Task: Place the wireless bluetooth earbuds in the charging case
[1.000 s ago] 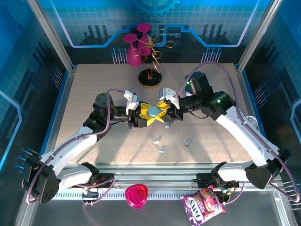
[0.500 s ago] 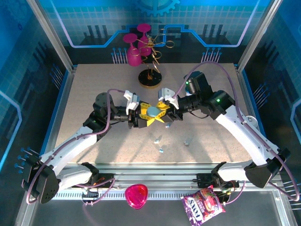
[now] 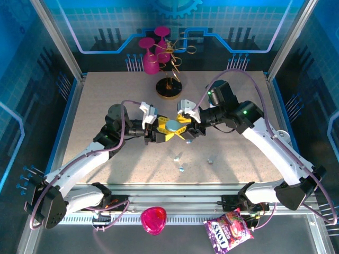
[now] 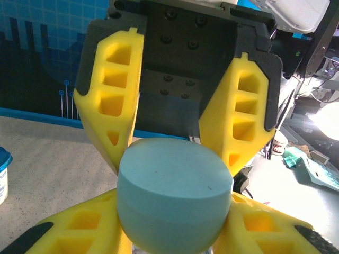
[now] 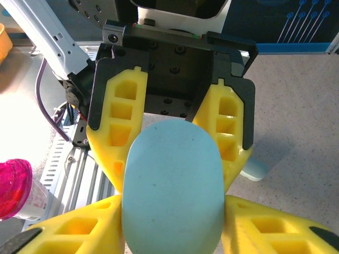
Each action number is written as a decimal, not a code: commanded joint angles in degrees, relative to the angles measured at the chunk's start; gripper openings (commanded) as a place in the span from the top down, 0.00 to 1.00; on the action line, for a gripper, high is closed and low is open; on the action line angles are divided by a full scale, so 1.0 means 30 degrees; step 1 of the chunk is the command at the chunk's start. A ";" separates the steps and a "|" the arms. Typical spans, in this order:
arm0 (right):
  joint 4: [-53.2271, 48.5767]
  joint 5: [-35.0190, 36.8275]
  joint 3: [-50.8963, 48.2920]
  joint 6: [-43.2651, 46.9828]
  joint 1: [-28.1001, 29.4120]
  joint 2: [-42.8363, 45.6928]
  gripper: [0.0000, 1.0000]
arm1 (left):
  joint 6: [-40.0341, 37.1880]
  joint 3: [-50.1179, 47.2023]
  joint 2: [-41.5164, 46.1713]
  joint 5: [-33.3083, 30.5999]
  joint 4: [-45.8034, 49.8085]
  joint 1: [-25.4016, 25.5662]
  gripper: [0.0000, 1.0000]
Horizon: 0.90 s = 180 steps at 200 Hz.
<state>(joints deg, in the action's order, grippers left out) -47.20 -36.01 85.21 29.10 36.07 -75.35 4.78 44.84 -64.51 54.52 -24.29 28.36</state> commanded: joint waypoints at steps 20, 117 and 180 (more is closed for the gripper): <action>0.1208 0.0305 -0.0263 -0.0477 -0.0328 0.0455 0.43 | -0.0459 0.0250 0.0556 0.0661 -0.0416 0.0112 0.74; 0.2768 -0.0414 -0.1036 -0.1550 -0.1454 0.1277 0.39 | -0.1913 0.0192 0.0593 0.0664 0.0656 0.0113 0.74; 0.4137 -0.0382 -0.1610 -0.2394 -0.1797 0.1673 0.32 | -0.2031 0.0043 0.0561 0.0534 0.0635 0.0116 0.74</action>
<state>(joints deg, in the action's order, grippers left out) -38.06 -37.80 81.62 23.59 31.73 -71.24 0.89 44.84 -64.01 53.91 -21.87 28.32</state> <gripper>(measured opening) 0.652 0.361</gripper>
